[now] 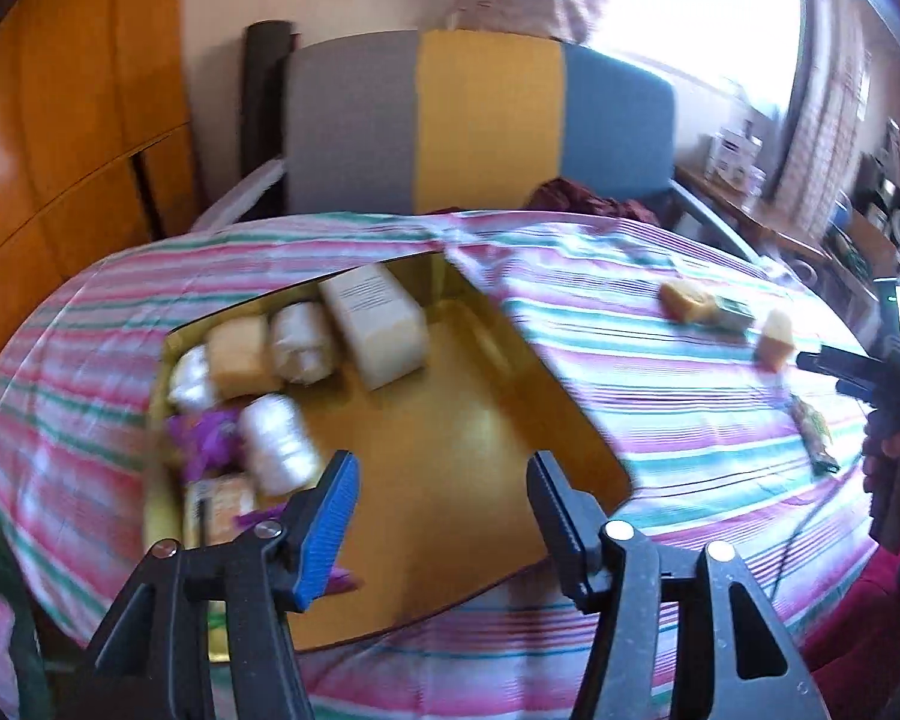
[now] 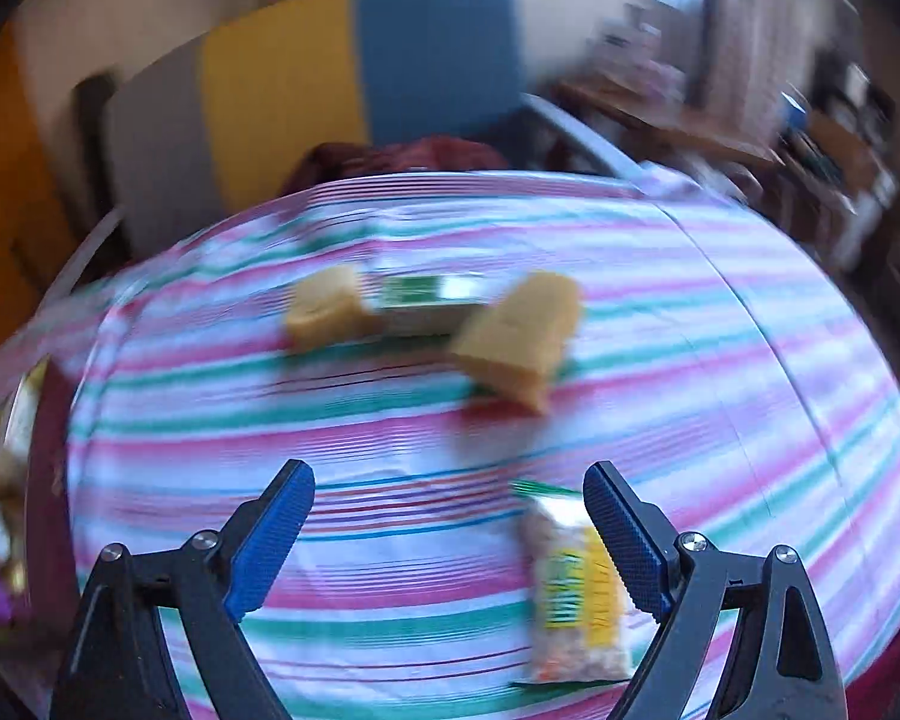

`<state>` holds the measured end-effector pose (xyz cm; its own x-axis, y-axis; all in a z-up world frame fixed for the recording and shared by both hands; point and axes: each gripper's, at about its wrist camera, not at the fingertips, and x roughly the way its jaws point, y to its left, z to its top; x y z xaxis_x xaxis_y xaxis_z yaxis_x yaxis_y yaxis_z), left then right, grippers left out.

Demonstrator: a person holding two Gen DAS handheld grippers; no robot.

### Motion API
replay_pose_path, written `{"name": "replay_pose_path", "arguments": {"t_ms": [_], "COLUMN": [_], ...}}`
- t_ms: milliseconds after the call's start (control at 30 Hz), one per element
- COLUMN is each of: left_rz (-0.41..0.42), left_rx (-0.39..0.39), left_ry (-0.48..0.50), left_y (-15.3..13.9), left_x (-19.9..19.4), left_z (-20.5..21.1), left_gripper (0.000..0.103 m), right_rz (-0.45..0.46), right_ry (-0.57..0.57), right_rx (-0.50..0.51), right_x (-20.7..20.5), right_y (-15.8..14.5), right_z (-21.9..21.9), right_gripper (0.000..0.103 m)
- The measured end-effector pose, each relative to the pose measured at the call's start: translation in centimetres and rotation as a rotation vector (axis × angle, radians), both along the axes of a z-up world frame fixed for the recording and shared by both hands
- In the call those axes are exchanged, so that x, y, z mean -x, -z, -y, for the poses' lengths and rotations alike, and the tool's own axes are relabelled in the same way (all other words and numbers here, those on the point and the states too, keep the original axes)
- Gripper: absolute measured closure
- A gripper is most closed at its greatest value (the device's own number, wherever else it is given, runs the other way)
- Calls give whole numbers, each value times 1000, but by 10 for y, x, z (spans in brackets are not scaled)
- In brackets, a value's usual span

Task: Organize objects
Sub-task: 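Move both grippers from the tray back to the remaining table items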

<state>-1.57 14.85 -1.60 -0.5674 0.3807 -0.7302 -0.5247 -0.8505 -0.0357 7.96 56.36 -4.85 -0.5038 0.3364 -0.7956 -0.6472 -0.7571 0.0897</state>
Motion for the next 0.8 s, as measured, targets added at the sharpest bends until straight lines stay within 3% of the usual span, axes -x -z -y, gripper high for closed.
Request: {"name": "replay_pose_path", "arguments": {"t_ms": [100, 267, 333, 433, 600, 800], "left_rz": [2, 50, 86, 218, 305, 387], "left_rx": [-6, -19, -20, -53, -62, -89], "left_ry": [65, 163, 191, 209, 220, 212], "left_y": [-4, -4, -1, 8, 20, 35], "left_x": [-1, 3, 6, 19, 39, 67], "left_z": [-34, -96, -119, -150, -203, -265], "left_gripper": [45, 45, 45, 45, 45, 31], "right_rz": [3, -71, -86, -105, -137, -162], "right_ry": [153, 263, 278, 287, 268, 237], "right_rx": [84, 190, 222, 253, 283, 314], "right_x": [-14, -36, -39, -41, -42, -41], "right_y": [6, 4, 4, 4, 2, 0], "right_z": [-32, -55, -60, -60, -57, -52], "right_gripper": [11, 10, 10, 10, 9, 8]}}
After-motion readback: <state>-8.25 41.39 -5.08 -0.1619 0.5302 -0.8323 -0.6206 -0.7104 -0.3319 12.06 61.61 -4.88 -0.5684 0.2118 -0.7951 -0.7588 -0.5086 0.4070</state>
